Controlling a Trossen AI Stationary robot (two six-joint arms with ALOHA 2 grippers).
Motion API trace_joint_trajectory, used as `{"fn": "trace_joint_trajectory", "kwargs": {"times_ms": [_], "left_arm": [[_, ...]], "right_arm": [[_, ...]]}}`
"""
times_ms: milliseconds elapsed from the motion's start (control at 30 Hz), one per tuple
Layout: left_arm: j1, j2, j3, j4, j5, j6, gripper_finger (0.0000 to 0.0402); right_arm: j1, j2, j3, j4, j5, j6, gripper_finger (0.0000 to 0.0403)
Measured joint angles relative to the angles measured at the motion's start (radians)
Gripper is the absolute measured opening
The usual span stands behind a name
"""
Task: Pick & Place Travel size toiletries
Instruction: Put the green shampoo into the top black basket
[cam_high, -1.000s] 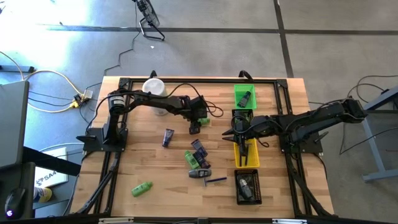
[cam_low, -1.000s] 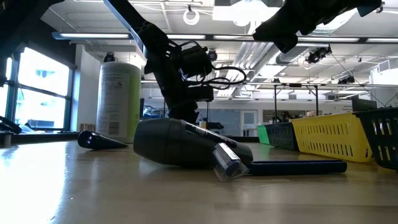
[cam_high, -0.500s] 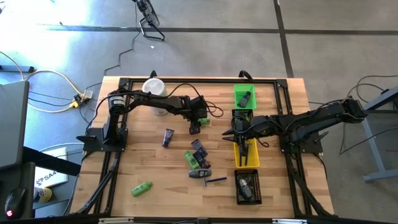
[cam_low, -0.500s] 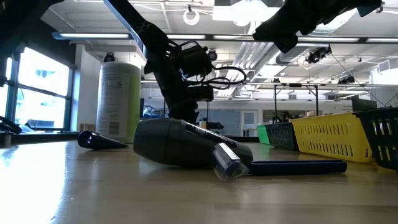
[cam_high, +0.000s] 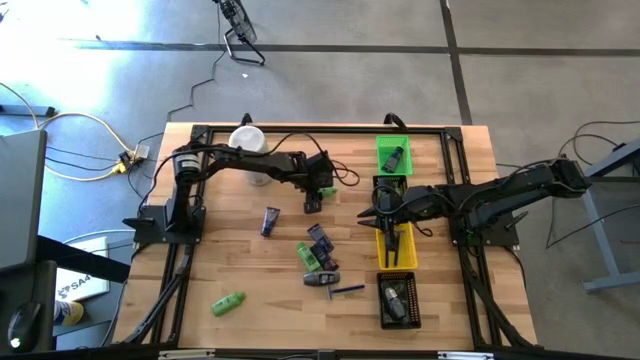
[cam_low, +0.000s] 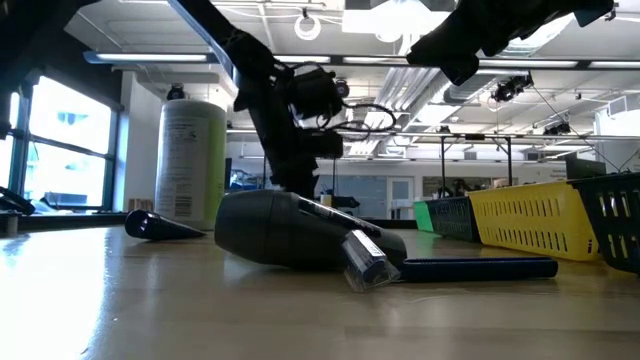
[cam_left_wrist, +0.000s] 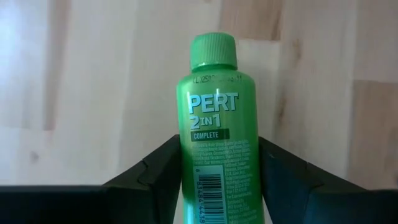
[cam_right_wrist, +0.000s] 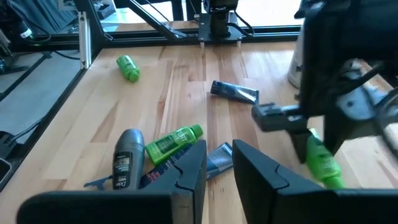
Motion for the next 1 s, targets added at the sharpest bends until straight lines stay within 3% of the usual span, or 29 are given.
{"fn": "trace_joint_trajectory", "kwargs": {"times_ms": [200,467,1000], "left_arm": [[0.0,-0.023,0.105,-0.111,0.002,0.008,0.0175],[0.0,-0.089,0.232,-0.233,0.023,0.005,0.0175],[-0.047,-0.376,0.244,-0.417,0.071,-0.062,0.0175]], "right_arm": [[0.0,-0.035,0.0,-0.009,-0.067,-0.002,0.007],[0.0,-0.136,0.002,-0.108,-0.065,-0.003,0.007],[0.0,-0.255,0.001,-0.172,-0.065,-0.032,0.007]]}}
